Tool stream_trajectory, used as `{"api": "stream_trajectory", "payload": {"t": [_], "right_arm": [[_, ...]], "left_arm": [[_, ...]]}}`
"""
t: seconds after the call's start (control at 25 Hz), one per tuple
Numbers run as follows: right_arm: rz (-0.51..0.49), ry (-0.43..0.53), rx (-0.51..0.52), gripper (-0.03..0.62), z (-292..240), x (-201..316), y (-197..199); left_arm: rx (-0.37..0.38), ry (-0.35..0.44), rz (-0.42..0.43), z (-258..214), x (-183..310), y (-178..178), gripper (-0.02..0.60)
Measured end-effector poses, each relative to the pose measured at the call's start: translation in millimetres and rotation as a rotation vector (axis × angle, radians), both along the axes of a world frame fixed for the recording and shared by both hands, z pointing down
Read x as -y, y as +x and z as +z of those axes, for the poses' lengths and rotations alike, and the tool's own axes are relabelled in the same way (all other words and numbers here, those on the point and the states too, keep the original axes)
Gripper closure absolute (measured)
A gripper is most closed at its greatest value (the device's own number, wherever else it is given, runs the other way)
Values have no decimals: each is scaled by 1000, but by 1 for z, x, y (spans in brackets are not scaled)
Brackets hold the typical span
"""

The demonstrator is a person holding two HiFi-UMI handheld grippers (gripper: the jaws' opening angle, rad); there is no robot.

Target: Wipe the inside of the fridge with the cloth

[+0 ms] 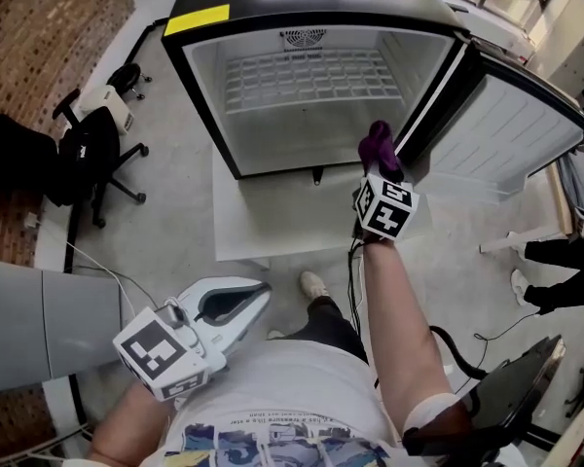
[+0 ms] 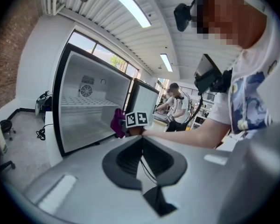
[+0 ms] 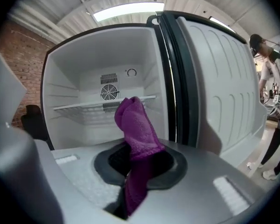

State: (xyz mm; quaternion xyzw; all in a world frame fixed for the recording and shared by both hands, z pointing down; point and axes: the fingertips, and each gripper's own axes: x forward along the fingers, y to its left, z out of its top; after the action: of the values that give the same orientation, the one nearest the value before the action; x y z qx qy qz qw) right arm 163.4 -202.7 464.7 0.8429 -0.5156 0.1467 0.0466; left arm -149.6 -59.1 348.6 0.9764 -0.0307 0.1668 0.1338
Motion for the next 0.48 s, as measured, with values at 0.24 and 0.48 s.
{"api": "stream_trajectory", "payload": {"t": [0.24, 0.48], "right_arm": [[-42, -61, -54, 539, 4, 46, 13], [-14, -118, -122, 539, 12, 84, 32]], "left_arm": [[8, 6, -56, -4, 16, 10, 575], [16, 0, -120, -5, 40, 22, 575]]}}
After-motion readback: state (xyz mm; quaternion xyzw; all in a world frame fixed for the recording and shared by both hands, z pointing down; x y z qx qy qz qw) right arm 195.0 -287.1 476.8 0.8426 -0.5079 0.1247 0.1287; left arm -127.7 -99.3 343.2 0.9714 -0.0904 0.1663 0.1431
